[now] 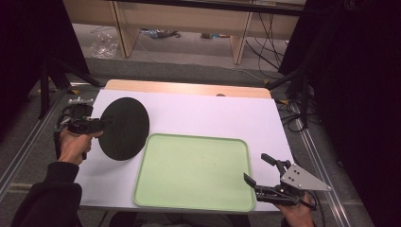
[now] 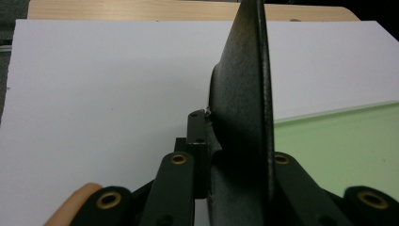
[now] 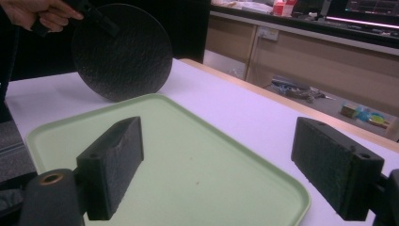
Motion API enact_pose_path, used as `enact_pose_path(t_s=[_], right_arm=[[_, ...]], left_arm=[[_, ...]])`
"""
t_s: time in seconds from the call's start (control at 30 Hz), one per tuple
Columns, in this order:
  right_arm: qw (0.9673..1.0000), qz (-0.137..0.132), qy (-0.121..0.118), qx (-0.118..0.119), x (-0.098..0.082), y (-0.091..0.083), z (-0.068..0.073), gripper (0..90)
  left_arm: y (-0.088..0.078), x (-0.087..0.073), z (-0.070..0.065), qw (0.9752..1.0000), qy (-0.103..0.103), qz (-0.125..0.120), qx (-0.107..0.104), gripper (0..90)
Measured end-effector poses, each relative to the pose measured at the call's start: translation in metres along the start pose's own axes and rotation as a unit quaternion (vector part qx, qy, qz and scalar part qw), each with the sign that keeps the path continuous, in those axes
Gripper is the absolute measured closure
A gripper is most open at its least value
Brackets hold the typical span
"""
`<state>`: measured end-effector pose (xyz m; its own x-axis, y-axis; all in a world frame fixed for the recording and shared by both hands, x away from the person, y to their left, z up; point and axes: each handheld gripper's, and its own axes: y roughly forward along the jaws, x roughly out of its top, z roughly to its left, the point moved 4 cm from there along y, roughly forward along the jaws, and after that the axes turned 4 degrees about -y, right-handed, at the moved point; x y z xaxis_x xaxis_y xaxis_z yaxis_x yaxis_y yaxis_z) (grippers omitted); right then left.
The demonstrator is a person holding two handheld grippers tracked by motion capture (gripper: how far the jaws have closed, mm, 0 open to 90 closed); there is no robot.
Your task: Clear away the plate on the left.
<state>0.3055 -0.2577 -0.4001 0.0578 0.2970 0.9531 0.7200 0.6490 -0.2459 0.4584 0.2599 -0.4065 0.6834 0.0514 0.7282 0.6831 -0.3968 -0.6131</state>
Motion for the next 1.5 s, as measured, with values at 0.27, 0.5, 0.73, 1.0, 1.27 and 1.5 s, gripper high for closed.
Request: enact_pose_path(t_s=[0.27, 0.5, 0.73, 1.0, 1.27, 1.5], right_arm=[[1.0, 0.0, 0.0, 0.001, 0.0, 0.0, 0.0, 18.1], [1.0, -0.004, -0.001, 0.005, 0.0, 0.001, 0.0, 18.1], [1.0, 0.0, 0.0, 0.001, 0.0, 0.0, 0.001, 18.1], [1.0, 0.003, -0.004, 0.005, 0.0, 0.0, 0.0, 18.1], [1.0, 0.0, 0.0, 0.001, 0.0, 0.0, 0.001, 18.1], [1.0, 0.001, 0.0, 0.001, 0.0, 0.0, 0.001, 18.1]], left_arm=[[-0.008, -0.002, 0.024, 0.9971, -0.071, -0.023, -0.019, 79.4], [-0.015, 0.0, 0.028, 0.993, -0.104, -0.041, -0.038, 79.3], [-0.014, 0.002, 0.013, 0.9884, -0.117, -0.041, -0.088, 79.3], [-0.008, 0.001, -0.013, 0.9878, -0.102, -0.025, -0.115, 79.2], [0.009, -0.006, -0.032, 0.9842, -0.105, -0.004, -0.143, 79.1], [0.018, -0.011, -0.047, 0.9808, -0.11, 0.013, -0.16, 78.8]])
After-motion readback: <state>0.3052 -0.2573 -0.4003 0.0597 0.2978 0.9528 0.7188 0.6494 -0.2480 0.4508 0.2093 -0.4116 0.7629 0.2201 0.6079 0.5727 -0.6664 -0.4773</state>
